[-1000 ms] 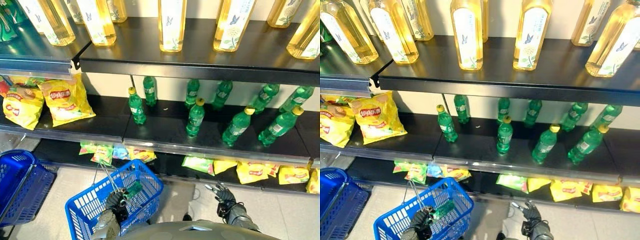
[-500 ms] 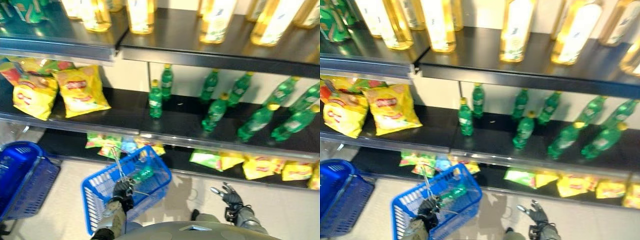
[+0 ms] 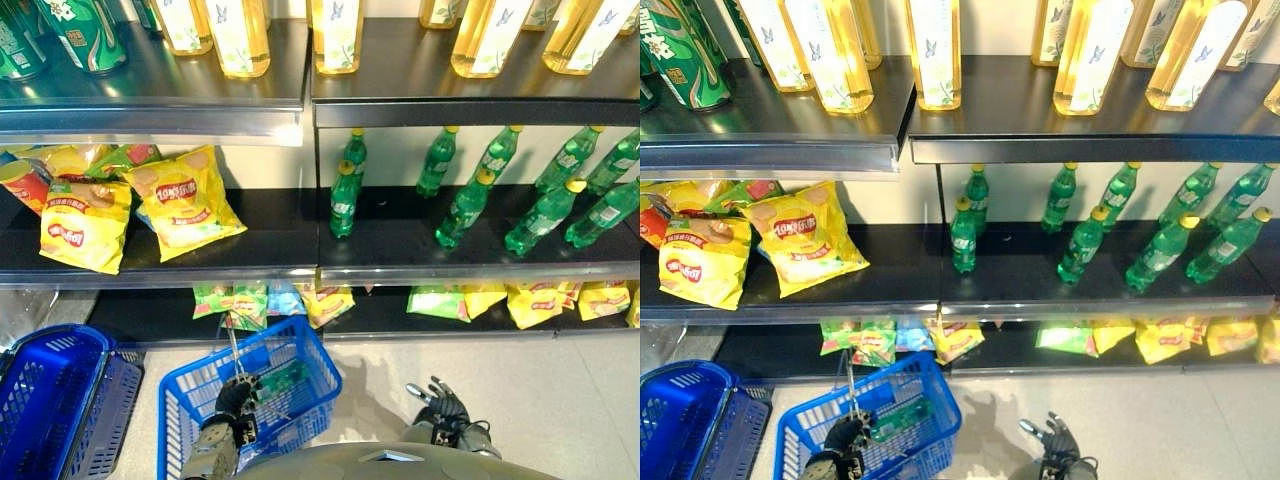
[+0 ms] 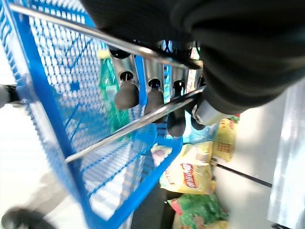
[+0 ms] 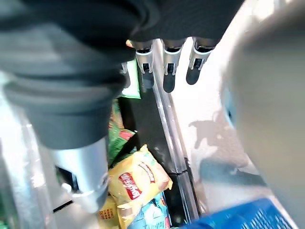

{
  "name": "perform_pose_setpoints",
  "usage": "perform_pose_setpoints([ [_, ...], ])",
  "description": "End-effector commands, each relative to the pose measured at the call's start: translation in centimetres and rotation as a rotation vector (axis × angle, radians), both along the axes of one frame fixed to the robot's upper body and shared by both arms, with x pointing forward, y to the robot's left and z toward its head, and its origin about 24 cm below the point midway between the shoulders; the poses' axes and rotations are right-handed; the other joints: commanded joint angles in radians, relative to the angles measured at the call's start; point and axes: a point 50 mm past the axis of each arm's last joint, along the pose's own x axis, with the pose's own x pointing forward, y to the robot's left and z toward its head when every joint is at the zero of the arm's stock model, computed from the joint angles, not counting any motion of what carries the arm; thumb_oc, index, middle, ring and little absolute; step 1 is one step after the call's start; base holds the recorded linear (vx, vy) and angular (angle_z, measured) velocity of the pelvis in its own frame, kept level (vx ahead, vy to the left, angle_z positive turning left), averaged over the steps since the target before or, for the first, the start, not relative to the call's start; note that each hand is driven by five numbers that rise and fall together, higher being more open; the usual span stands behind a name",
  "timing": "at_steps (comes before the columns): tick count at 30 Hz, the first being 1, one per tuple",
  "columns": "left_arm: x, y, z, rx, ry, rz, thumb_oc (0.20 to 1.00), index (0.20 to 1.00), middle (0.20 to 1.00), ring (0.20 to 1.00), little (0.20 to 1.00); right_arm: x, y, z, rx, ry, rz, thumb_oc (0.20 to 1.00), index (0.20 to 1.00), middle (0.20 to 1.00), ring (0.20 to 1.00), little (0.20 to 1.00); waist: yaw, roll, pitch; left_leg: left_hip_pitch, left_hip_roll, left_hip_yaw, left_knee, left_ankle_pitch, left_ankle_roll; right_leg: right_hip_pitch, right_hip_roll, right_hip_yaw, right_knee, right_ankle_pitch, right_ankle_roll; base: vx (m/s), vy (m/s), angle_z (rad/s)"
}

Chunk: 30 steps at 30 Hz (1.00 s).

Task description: Pick up the snacks into the basket

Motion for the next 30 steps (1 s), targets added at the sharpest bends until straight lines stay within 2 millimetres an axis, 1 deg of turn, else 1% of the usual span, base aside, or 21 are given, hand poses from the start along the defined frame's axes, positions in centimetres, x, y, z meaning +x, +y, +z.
perform_pose_setpoints([
  [1, 6.0, -1.5, 3.6, -0.027, -0.309, -0.068, 0.2, 0.2, 0.2, 0.2, 0.2, 2.4, 0.1, 1.1, 0.023, -0.099, 0.021, 1.0, 1.0, 1.0, 1.0, 1.0, 0.016, -0.016, -0.001, -0.057, -0.154, -0.021, -0.005, 0.018, 0.092, 0.113, 0.09, 0.026, -0.173, 0.113, 0.012, 0.06, -0.023, 0.36],
  [3, 5.4, -2.1, 3.2, -0.049, -0.297, -0.065, 0.2, 0.2, 0.2, 0.2, 0.2, 1.6, -0.2, 0.7, 0.014, -0.066, 0.027, 1.0, 1.0, 1.0, 1.0, 1.0, 0.023, -0.017, -0.016, -0.07, -0.154, -0.025, 0.037, 0.01, 0.082, 0.145, 0.089, 0.044, -0.244, 0.113, 0.008, 0.05, -0.05, 0.29],
  [4, 5.3, -2.3, 3.2, -0.06, -0.297, -0.069, 0.2, 0.2, 0.2, 0.2, 0.2, 1.6, -0.2, 0.6, 0.009, -0.061, 0.037, 1.0, 1.0, 1.0, 1.0, 1.0, 0.024, -0.021, -0.013, -0.096, -0.143, -0.02, 0.101, 0.001, 0.075, 0.147, 0.104, 0.081, -0.243, 0.11, -0.004, -0.01, -0.094, 0.17],
  [5, 5.5, -2.3, 3.5, -0.079, -0.32, -0.055, 0.2, 0.2, 0.2, 0.2, 0.2, 1.8, -0.5, 0.7, -0.006, -0.056, 0.051, 1.0, 1.0, 1.0, 1.0, 1.0, 0.043, -0.03, 0.008, -0.143, -0.111, -0.014, 0.214, 0.018, 0.039, 0.167, 0.08, 0.067, -0.272, 0.126, -0.001, -0.03, -0.083, 0.08],
  [6, 5.5, -2.3, 3.5, -0.08, -0.32, -0.056, 0.2, 0.2, 0.2, 0.2, 0.2, 1.8, -0.5, 0.6, -0.007, -0.056, 0.051, 1.0, 1.0, 1.0, 1.0, 1.0, 0.043, -0.028, 0.01, -0.143, -0.108, -0.015, 0.221, 0.013, 0.038, 0.17, 0.082, 0.067, -0.273, 0.126, -0.002, -0.02, -0.069, 0.0],
  [7, 5.6, -2.2, 3.5, -0.082, -0.321, -0.055, 0.2, 0.2, 0.2, 0.2, 0.2, 1.9, -0.7, 0.7, -0.02, -0.056, 0.068, 1.0, 1.0, 1.0, 1.0, 1.0, 0.058, -0.036, 0.021, -0.184, -0.081, -0.05, 0.272, 0.034, 0.018, 0.176, 0.085, 0.081, -0.28, 0.123, -0.012, 0.02, 0.017, -0.05],
  [8, 5.5, -2.3, 3.4, -0.081, -0.316, -0.048, 0.2, 0.2, 0.2, 0.2, 0.2, 2.0, -0.9, 0.7, -0.03, -0.051, 0.072, 1.0, 1.0, 1.0, 1.0, 1.0, 0.061, -0.038, 0.015, -0.196, -0.071, -0.066, 0.252, 0.034, 0.016, 0.18, 0.077, 0.082, -0.293, 0.124, -0.002, 0.04, 0.057, -0.13],
  [9, 5.4, -2.2, 3.4, -0.079, -0.311, -0.041, 0.2, 0.2, 0.2, 0.2, 0.2, 2.0, -1.0, 0.8, -0.032, -0.055, 0.075, 1.0, 1.0, 1.0, 1.0, 1.0, 0.057, -0.046, 0.011, -0.202, -0.034, -0.06, 0.223, 0.041, 0.011, 0.181, 0.065, 0.088, -0.297, 0.128, 0.004, 0.03, 0.064, -0.15],
  [10, 5.3, -2.2, 3.4, -0.079, -0.311, -0.041, 0.2, 0.2, 0.2, 0.2, 0.2, 2.0, -1.0, 0.8, -0.032, -0.054, 0.075, 1.0, 1.0, 1.0, 1.0, 1.0, 0.057, -0.046, 0.011, -0.2, -0.033, -0.059, 0.222, 0.041, 0.011, 0.183, 0.065, 0.089, -0.297, 0.128, 0.004, 0.08, 0.114, -0.26],
  [11, 5.1, -1.9, 3.3, -0.071, -0.302, -0.039, 0.2, 0.2, 0.2, 0.2, 0.2, 1.8, -1.2, 0.8, -0.032, -0.057, 0.069, 1.0, 1.0, 1.0, 1.0, 1.0, 0.054, -0.05, -0.001, -0.194, 0.03, -0.055, 0.178, 0.07, -0.002, 0.181, 0.049, 0.09, -0.299, 0.121, 0.017, 0.1, 0.125, -0.22],
  [12, 5.0, -1.9, 3.1, -0.068, -0.295, -0.037, 0.2, 0.2, 0.2, 0.2, 0.2, 1.6, -1.3, 0.8, -0.032, -0.053, 0.065, 1.0, 1.0, 1.0, 1.0, 1.0, 0.053, -0.046, -0.005, -0.198, 0.059, -0.065, 0.156, 0.102, -0.011, 0.18, 0.046, 0.093, -0.294, 0.114, 0.02, 0.1, 0.123, -0.25],
  [13, 5.0, -1.9, 3.1, -0.068, -0.294, -0.037, 0.2, 0.2, 0.2, 0.2, 0.2, 1.6, -1.3, 0.8, -0.032, -0.053, 0.065, 1.0, 1.0, 1.0, 1.0, 1.0, 0.053, -0.045, -0.006, -0.197, 0.059, -0.066, 0.153, 0.104, -0.011, 0.179, 0.046, 0.093, -0.293, 0.113, 0.02, 0.1, 0.132, -0.17],
  [15, 5.0, -2.0, 3.0, -0.067, -0.288, -0.038, 0.2, 0.2, 0.2, 0.2, 0.2, 0.9, -1.7, 0.5, -0.036, -0.035, 0.051, 1.0, 1.0, 1.0, 1.0, 1.0, 0.046, -0.014, -0.014, -0.172, 0.129, -0.101, 0.027, 0.182, -0.042, 0.185, 0.05, 0.102, -0.28, 0.086, 0.027, 0.12, 0.213, -0.2],
  [16, 5.0, -2.0, 3.0, -0.067, -0.288, -0.038, 0.2, 0.2, 0.2, 0.2, 0.2, 0.9, -1.7, 0.5, -0.036, -0.035, 0.051, 1.0, 1.0, 1.0, 1.0, 1.0, 0.046, -0.014, -0.012, -0.168, 0.129, -0.1, 0.023, 0.184, -0.043, 0.187, 0.05, 0.102, -0.28, 0.086, 0.027, 0.11, 0.29, -0.17],
  [17, 5.2, -2.3, 3.1, -0.069, -0.288, -0.054, 0.2, 0.2, 0.2, 0.2, 0.2, 0.5, -2.0, 0.4, -0.045, -0.025, 0.042, 1.0, 1.0, 1.0, 1.0, 1.0, 0.032, 0.006, -0.008, -0.178, 0.158, -0.08, 0.005, 0.208, -0.058, 0.192, 0.041, 0.089, -0.261, 0.071, 0.025, 0.05, 0.16, -0.12],
  [20, 5.5, -2.7, 3.1, -0.078, -0.288, -0.072, 0.2, 0.2, 0.2, 0.2, 0.2, 0.1, -2.2, 0.2, -0.049, -0.007, 0.028, 1.0, 1.0, 1.0, 1.0, 1.0, 0.022, 0.024, -0.009, -0.162, 0.132, -0.068, 0.002, 0.175, -0.048, 0.196, 0.016, 0.089, -0.249, 0.076, 0.038, 0.1, 0.295, 0.17],
  [22, 5.6, -2.7, 3.0, -0.076, -0.287, -0.078, 0.2, 0.2, 0.2, 0.2, 0.2, 0.3, -1.9, 0.2, -0.039, -0.008, 0.015, 1.0, 1.0, 1.0, 1.0, 1.0, 0.021, 0.022, -0.01, -0.146, 0.099, -0.064, 0.004, 0.151, -0.039, 0.204, -0.014, 0.101, -0.252, 0.088, 0.05, 0.11, 0.21, 0.08],
  [23, 5.6, -2.7, 3.0, -0.076, -0.287, -0.078, 0.2, 0.2, 0.2, 0.2, 0.2, 0.3, -1.9, 0.2, -0.039, -0.009, 0.015, 1.0, 1.0, 1.0, 1.0, 1.0, 0.021, 0.022, -0.012, -0.149, 0.099, -0.064, 0.004, 0.152, -0.039, 0.201, -0.014, 0.101, -0.253, 0.09, 0.05, 0.14, 0.248, -0.01],
  [25, 5.6, -2.7, 3.1, -0.075, -0.289, -0.079, 0.2, 0.2, 0.2, 0.2, 0.2, 0.4, -1.7, 0.3, -0.03, -0.016, 0.016, 1.0, 1.0, 1.0, 1.0, 1.0, 0.024, 0.017, -0.015, -0.145, 0.079, -0.055, 0.01, 0.133, -0.028, 0.204, -0.032, 0.111, -0.259, 0.099, 0.061, 0.1, 0.189, -0.08],
  [26, 5.4, -2.4, 3.0, -0.067, -0.284, -0.084, 0.2, 0.2, 0.2, 0.2, 0.2, 1.1, -0.9, 0.5, -0.014, -0.04, 0.038, 1.0, 1.0, 1.0, 1.0, 1.0, 0.03, 0.003, -0.014, -0.142, 0.038, -0.023, 0.032, 0.089, -0.003, 0.2, -0.077, 0.13, -0.279, 0.134, 0.087, 0.14, 0.261, -0.36],
  [30, 5.6, -2.5, 3.1, -0.057, -0.283, -0.104, 0.2, 0.2, 0.2, 0.2, 0.2, 1.4, -0.2, 0.6, 0.006, -0.055, 0.043, 1.0, 1.0, 1.0, 1.0, 1.0, 0.036, -0.006, -0.014, -0.144, -0.001, -0.002, 0.056, 0.058, 0.021, 0.196, -0.122, 0.118, -0.28, 0.168, 0.112, 0.11, 0.191, -0.34],
])
